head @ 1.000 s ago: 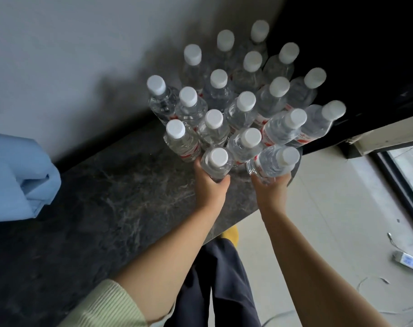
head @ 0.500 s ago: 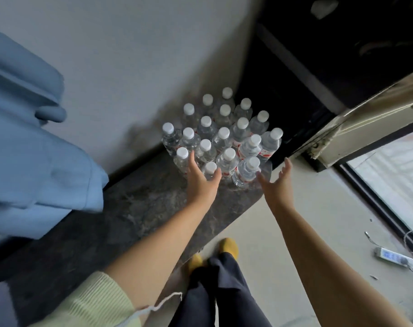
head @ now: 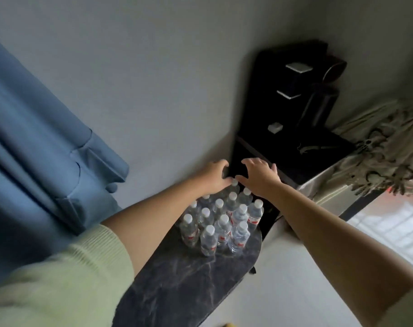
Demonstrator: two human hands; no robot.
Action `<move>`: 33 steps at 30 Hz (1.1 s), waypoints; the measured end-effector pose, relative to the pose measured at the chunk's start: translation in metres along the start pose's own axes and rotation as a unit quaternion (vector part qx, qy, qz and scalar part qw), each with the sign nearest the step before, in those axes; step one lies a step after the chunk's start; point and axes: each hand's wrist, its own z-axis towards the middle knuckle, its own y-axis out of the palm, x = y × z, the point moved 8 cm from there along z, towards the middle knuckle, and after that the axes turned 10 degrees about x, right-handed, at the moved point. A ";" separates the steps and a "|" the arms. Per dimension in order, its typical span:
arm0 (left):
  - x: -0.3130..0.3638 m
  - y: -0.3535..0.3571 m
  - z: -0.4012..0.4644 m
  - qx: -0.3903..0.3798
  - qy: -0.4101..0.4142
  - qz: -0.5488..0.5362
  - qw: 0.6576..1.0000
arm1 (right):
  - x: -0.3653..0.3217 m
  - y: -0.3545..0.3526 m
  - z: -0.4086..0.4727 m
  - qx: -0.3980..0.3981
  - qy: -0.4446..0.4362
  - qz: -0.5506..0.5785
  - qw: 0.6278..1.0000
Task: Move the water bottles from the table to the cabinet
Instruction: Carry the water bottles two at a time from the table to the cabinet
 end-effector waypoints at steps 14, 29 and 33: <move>-0.058 -0.057 -0.056 0.058 -0.102 0.115 0.986 | -0.080 0.011 0.005 -0.064 -0.122 -0.105 0.985; -0.123 -0.056 -0.300 0.173 -0.442 0.135 0.869 | -0.248 0.077 -0.118 -0.132 -0.504 -0.087 0.849; -0.110 -0.046 -0.398 0.195 -0.508 0.149 0.825 | -0.283 0.093 -0.205 -0.165 -0.595 -0.086 0.782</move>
